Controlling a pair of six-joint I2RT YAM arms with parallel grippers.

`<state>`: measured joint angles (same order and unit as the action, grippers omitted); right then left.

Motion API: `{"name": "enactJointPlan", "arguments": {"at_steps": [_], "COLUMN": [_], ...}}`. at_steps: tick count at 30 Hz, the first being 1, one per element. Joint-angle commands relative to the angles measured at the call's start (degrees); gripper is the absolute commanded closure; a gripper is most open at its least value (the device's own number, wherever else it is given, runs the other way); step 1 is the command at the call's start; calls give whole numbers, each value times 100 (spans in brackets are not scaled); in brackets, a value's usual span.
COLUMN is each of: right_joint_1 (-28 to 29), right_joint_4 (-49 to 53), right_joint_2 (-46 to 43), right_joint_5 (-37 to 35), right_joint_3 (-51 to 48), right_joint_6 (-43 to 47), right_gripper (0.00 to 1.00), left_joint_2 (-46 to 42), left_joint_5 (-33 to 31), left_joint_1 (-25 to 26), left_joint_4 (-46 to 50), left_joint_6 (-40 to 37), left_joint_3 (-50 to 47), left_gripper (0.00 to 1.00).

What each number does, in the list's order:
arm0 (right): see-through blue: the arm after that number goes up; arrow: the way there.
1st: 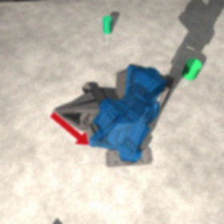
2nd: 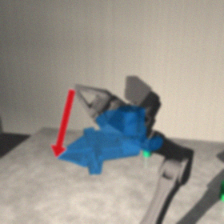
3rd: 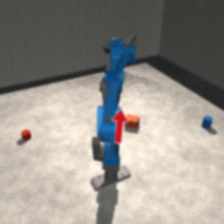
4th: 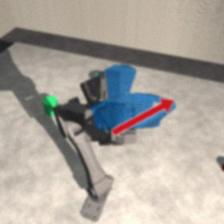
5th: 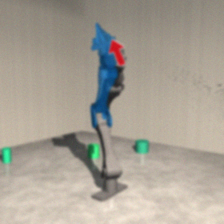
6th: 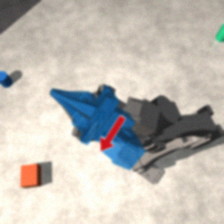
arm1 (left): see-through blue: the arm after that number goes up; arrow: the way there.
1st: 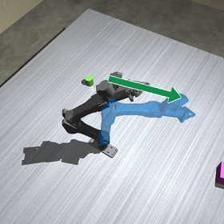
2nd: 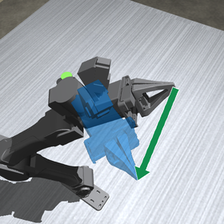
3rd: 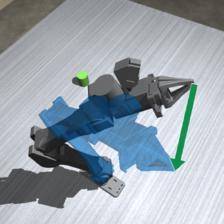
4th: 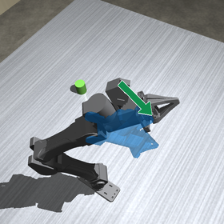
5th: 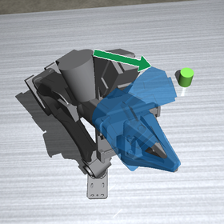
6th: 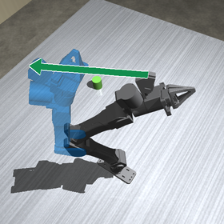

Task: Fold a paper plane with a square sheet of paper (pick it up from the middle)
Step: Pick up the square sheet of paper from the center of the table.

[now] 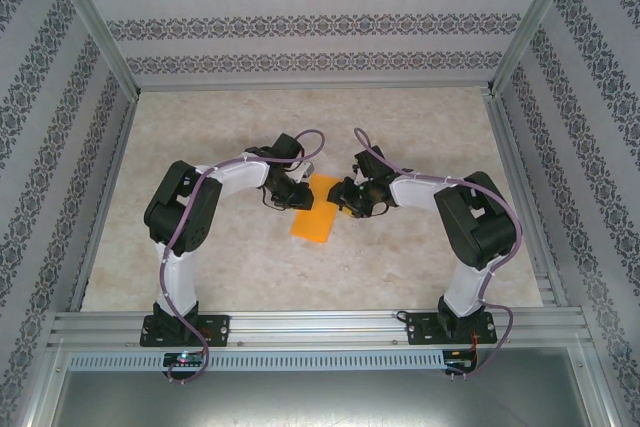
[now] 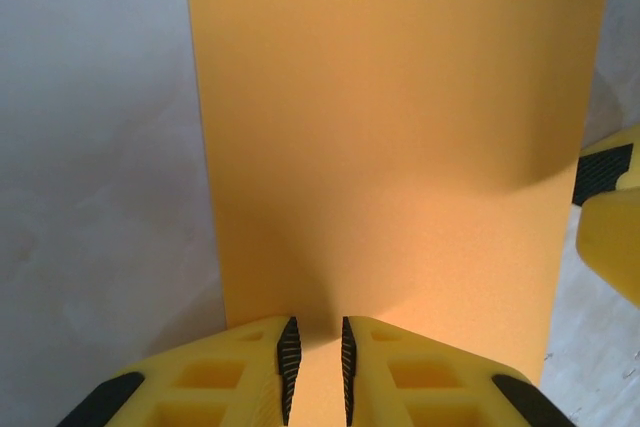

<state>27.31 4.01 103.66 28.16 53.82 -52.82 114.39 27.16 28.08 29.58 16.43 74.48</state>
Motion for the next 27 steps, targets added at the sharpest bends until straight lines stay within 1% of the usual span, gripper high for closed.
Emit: {"name": "enactJointPlan", "arguments": {"at_steps": [1, 6, 9, 16, 22, 27], "right_joint_1": [108, 125, 125, 51, 29, -15], "right_joint_4": [-411, -487, -707, -1106, -1310, -1211], "right_joint_2": [145, 122, 44, 77, 249, 261], "right_joint_5": [354, 407, 483, 631, 769, 770], "right_joint_3": [41, 23, -64, -157, -96, -167], "right_joint_6": [-194, -245, -328, -364, -409, -290], "right_gripper": [56, 56, 57, 58, 67, 75], "left_joint_2": [225, 225, 192, 130, -11, -197], "left_joint_5": [-358, -340, -327, -110, 181, 410], "left_joint_1": [75, 79, 79, 67, 41, -29], "left_joint_4": [294, 276, 227, 109, -9, -118], "left_joint_6": [-183, -188, -182, -100, 12, 145], "left_joint_3": [-223, -257, -302, -323, -329, -300], "left_gripper": [76, 76, 76, 76, 76, 75]}}
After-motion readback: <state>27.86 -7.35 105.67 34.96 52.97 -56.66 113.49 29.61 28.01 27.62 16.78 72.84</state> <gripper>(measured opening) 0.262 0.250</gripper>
